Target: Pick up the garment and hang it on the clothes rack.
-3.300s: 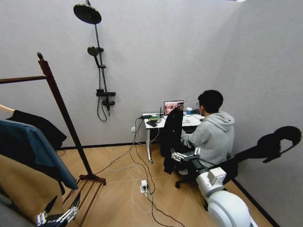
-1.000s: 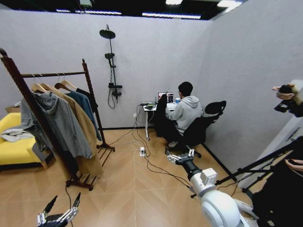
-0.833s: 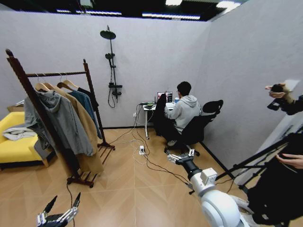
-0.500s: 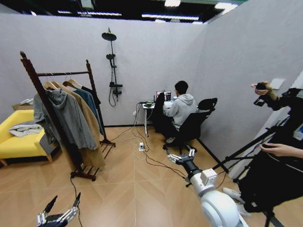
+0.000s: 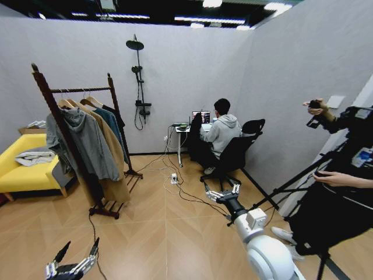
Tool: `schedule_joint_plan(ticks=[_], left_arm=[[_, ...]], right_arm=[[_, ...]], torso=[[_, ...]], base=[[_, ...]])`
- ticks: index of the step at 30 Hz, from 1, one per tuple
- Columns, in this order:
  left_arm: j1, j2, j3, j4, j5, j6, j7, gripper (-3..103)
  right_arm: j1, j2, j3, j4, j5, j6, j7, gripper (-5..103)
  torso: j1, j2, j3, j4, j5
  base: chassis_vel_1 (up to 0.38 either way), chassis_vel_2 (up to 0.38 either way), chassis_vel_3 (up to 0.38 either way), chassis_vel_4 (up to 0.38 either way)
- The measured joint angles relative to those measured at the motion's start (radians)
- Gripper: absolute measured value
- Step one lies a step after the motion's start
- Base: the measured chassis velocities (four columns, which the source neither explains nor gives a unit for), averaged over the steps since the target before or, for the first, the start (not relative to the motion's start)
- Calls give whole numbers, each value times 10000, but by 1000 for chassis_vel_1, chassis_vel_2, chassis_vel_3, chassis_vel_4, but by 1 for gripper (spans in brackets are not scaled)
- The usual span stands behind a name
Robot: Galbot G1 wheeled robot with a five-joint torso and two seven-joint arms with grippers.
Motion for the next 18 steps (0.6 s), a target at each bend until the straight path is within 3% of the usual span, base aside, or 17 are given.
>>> schedule_joint_plan(ticks=[8,18], left_arm=[[1,0,0,0,0,0,0,100],[0,0,0,0,0,0,0,100]], right_arm=[[23,-18,-3,-68,53,227,-62,100],[30,22,-7,-197,39,419,-66,100]], torso=[[-3,2,0,2,3],[5,-3,2,-4,1]], base=[[139,-138,-150,137],[-42,-46,-44,-36]])
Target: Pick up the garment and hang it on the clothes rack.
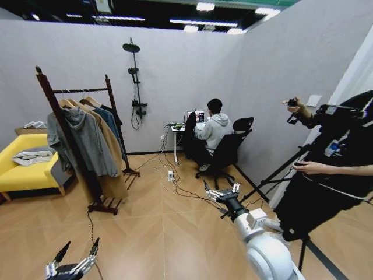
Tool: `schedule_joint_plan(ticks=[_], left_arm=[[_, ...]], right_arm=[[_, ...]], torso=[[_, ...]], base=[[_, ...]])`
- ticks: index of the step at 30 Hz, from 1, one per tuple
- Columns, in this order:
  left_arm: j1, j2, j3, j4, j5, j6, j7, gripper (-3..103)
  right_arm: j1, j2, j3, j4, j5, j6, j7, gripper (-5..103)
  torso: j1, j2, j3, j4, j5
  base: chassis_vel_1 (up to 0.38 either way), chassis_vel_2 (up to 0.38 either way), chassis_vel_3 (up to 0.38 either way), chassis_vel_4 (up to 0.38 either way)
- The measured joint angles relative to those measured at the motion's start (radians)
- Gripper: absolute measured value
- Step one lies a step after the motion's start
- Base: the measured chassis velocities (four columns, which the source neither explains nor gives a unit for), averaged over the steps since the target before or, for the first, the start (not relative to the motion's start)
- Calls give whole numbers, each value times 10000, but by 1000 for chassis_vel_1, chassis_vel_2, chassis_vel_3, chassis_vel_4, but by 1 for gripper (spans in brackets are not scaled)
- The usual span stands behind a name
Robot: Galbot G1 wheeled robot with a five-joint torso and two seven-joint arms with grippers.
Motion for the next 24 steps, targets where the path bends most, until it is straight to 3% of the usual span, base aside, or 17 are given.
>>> schedule_joint_plan(ticks=[24], left_arm=[[0,0,0,0,0,0,0,100]], right_arm=[[234,24,-256,-7,8,-38,60,100]], torso=[[-3,1,-1,5,0]], base=[[-2,0,0,-3]])
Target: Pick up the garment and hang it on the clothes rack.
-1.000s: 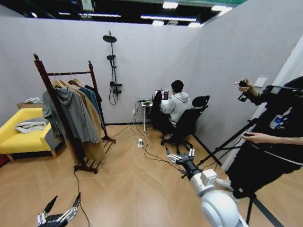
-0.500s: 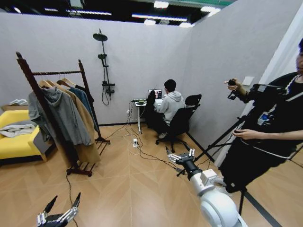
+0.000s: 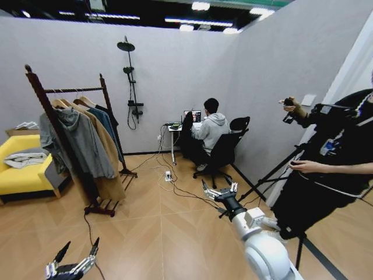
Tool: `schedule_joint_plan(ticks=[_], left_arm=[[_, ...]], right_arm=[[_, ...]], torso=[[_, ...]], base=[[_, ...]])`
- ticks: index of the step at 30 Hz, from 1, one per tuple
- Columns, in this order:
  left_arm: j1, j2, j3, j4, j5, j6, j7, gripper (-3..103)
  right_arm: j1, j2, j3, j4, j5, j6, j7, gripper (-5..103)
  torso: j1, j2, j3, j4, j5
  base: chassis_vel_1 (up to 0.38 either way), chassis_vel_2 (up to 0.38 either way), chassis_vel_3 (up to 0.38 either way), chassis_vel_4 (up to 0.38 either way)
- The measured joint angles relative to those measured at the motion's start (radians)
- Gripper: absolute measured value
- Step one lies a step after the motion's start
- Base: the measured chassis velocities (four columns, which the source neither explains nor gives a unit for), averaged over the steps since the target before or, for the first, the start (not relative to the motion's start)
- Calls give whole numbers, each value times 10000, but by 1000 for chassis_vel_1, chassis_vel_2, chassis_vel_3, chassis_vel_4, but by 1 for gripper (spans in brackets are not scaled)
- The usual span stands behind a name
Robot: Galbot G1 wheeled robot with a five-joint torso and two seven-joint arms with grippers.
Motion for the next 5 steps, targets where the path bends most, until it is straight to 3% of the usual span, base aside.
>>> schedule_joint_plan(ticks=[5], left_arm=[[0,0,0,0,0,0,0,100]], right_arm=[[-127,32,-1,132,-1,-26,32,100]], torso=[[0,0,0,0,-1]], base=[[0,0,0,0]])
